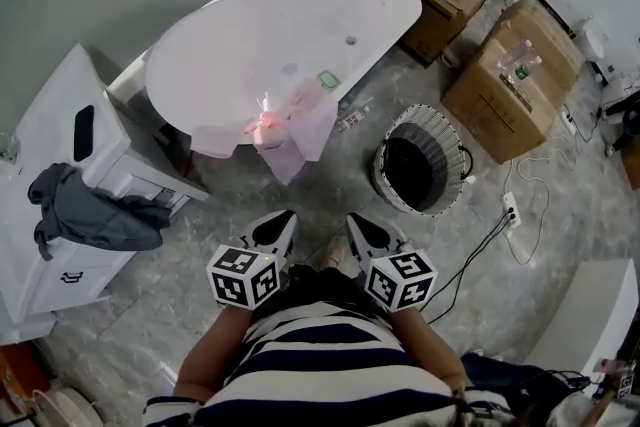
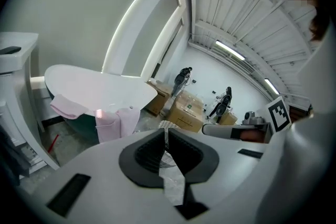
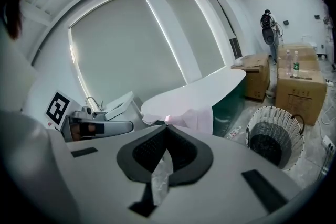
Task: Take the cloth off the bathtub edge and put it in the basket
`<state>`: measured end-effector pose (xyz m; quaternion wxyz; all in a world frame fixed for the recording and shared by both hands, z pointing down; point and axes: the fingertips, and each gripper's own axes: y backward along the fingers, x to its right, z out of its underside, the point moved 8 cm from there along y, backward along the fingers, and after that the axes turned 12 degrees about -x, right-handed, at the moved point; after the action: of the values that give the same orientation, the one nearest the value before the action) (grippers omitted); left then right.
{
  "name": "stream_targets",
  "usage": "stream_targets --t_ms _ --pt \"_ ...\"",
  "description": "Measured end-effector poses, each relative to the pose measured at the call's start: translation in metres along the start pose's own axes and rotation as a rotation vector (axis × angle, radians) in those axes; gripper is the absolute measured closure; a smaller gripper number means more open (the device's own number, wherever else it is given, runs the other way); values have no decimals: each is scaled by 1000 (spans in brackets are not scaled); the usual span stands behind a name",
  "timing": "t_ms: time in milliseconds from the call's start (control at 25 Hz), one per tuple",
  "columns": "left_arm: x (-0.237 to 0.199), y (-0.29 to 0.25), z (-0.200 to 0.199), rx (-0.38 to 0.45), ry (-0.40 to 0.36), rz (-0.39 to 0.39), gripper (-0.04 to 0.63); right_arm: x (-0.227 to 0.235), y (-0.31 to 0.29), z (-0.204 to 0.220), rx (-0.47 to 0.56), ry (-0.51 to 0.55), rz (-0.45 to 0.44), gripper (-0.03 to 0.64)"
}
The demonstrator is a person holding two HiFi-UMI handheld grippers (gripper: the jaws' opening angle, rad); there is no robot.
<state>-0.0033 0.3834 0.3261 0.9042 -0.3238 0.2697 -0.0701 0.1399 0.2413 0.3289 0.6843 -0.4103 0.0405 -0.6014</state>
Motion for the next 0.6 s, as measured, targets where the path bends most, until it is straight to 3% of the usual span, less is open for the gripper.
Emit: stream_targets --t_ms 600 --pt "-16 -71 -61 -3 36 -100 560 66 -59 -70 -98 67 -142 591"
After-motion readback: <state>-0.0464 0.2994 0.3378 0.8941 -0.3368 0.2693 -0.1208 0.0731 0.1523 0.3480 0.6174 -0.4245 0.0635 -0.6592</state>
